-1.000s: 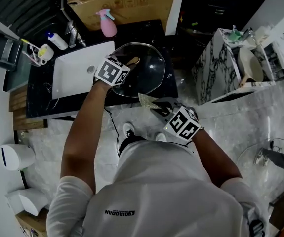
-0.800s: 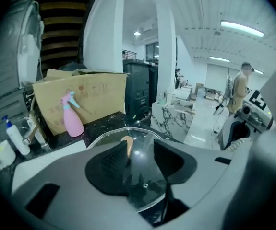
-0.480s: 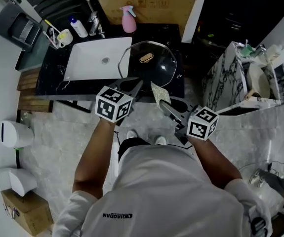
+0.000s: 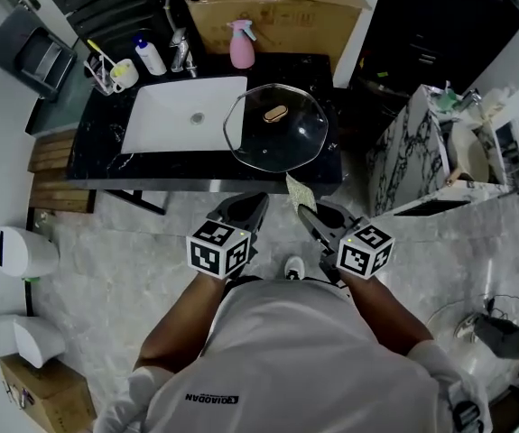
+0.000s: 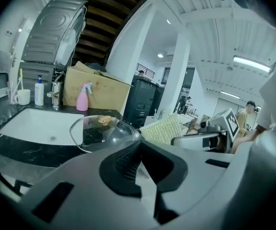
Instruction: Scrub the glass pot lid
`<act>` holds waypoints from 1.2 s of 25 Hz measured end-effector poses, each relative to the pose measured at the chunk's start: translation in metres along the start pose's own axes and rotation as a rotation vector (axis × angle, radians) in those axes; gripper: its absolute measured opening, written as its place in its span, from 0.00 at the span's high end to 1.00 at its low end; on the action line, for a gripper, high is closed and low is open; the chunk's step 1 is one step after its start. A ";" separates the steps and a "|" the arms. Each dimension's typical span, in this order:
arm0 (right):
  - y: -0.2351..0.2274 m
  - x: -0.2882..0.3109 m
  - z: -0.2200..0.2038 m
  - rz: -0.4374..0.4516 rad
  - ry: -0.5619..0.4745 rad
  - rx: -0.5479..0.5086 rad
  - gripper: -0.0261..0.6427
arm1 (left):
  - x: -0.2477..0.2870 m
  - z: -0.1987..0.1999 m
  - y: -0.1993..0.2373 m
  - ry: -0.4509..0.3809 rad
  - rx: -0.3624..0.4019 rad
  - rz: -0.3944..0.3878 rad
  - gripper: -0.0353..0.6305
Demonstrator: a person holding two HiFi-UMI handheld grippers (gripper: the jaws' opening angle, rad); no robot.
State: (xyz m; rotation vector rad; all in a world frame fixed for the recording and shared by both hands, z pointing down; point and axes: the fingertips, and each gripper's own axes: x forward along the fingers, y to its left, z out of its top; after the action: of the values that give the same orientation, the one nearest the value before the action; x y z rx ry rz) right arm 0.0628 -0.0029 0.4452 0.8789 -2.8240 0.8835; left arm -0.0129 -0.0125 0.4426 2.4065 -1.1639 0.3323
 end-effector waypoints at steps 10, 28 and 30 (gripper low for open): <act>0.068 0.003 -0.003 -0.095 -0.087 -0.035 0.83 | -0.076 0.019 -0.011 -0.083 0.081 -0.097 0.92; 0.109 -0.030 -0.032 -0.258 -0.108 -0.046 0.84 | -0.117 -0.007 -0.026 -0.054 0.102 -0.194 0.93; 0.109 -0.033 -0.030 -0.241 -0.091 -0.062 0.84 | -0.116 -0.003 -0.032 -0.066 0.092 -0.186 0.92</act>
State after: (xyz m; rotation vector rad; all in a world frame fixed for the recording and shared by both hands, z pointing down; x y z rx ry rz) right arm 0.0288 0.1031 0.4077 1.2468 -2.7219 0.7381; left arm -0.0589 0.0856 0.3899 2.6005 -0.9607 0.2537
